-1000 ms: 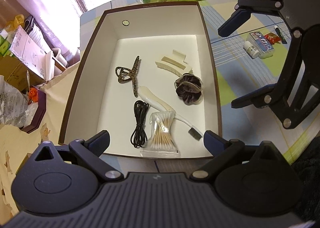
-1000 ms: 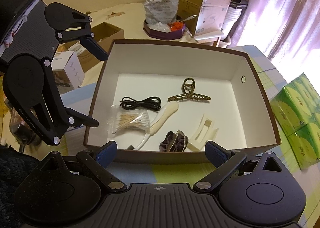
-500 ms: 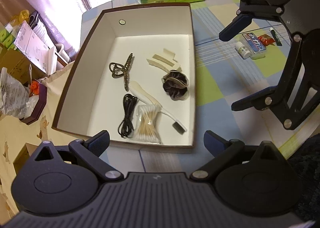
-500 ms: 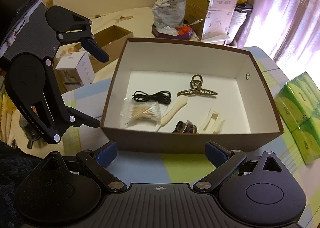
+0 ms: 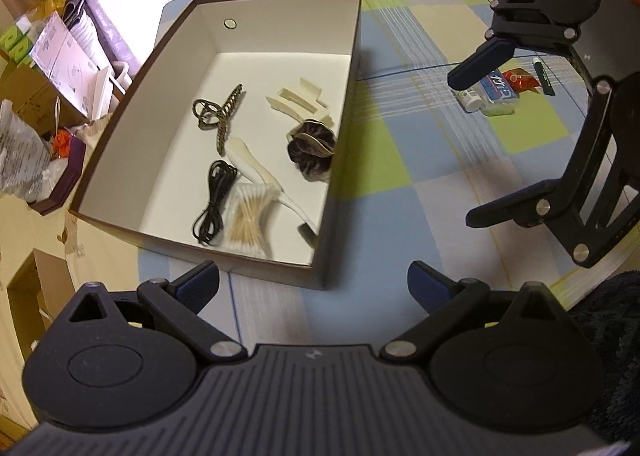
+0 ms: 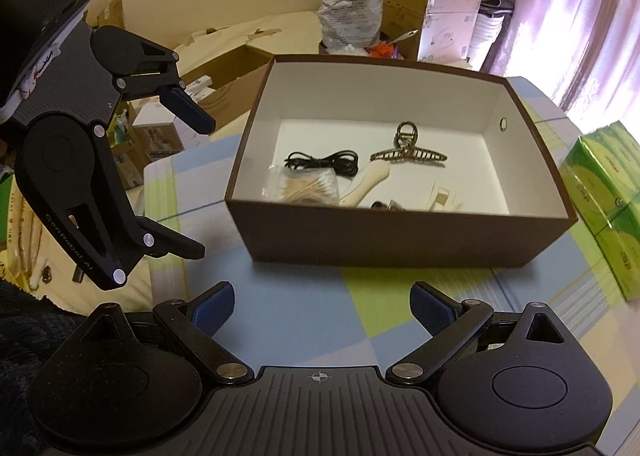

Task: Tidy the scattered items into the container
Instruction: 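Withdraw both open tools from the box toward the remaining items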

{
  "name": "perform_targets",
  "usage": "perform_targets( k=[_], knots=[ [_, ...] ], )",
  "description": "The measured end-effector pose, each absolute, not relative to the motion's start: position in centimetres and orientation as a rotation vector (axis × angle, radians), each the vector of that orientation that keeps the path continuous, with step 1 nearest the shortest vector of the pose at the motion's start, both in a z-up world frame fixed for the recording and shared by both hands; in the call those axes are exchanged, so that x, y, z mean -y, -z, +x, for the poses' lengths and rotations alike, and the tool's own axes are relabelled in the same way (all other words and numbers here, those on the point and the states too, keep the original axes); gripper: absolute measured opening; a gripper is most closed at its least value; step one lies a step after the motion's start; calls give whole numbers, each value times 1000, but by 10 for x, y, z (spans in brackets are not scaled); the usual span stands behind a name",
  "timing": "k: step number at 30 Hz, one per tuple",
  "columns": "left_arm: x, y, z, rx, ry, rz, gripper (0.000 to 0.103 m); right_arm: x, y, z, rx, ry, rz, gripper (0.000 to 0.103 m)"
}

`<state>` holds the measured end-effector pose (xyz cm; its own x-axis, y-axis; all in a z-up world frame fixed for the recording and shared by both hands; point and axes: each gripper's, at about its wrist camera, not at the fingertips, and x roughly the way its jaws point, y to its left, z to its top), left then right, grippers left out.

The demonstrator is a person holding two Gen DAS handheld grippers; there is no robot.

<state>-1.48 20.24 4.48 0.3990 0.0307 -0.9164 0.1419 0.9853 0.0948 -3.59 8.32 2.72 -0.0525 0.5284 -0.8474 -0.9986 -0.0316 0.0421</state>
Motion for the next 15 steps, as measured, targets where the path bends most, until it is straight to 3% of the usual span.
perform_targets(
  k=[15],
  knots=[
    [-153,-31,-24,-1178,17,106,99,-19,-14,-22,-882,-1456,-717,99]
  ],
)
